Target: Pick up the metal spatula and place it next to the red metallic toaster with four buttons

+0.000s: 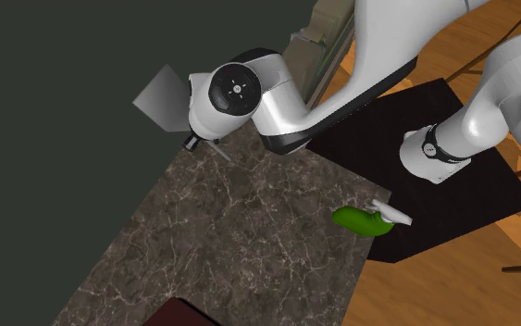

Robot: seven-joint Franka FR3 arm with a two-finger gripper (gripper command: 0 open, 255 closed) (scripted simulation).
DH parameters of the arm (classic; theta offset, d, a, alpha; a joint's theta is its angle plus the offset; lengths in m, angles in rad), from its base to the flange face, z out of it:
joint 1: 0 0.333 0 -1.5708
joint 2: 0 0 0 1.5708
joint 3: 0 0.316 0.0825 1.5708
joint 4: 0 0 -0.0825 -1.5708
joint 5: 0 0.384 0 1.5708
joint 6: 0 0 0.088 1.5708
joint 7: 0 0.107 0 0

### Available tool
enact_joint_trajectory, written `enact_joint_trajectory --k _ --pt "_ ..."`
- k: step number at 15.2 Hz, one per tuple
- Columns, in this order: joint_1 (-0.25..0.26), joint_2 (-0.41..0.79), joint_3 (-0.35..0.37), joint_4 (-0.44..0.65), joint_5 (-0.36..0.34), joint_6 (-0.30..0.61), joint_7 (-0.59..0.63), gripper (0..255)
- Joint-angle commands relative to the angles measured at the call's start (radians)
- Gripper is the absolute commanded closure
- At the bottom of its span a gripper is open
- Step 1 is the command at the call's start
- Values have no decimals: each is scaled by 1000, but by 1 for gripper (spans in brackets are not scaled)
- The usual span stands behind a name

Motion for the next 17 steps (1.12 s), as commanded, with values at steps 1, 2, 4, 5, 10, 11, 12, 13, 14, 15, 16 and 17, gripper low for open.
enact_joint_trajectory --k 1,2,4,5,10,11,12,13,14,15,16,17 --pt "0 0 0 0 0 0 0 255" --pt "0 0 0 0 0 0 1 255" --pt "0 0 0 0 0 0 0 255" --pt "-3 -10 5 -1 9 -9 -10 255" --pt "-17 -56 29 1 50 -54 -58 255" --pt "-20 -65 33 2 59 -63 -67 255" --pt "-22 -74 37 3 67 -73 -76 255" --pt "-25 -83 41 4 75 -82 -85 255" --pt "-27 -91 45 6 83 -91 -94 255" --pt "-29 -100 48 8 91 -101 -103 255" --pt "-31 -108 52 10 99 -110 -112 255" --pt "-32 -116 55 12 107 -120 -121 255"
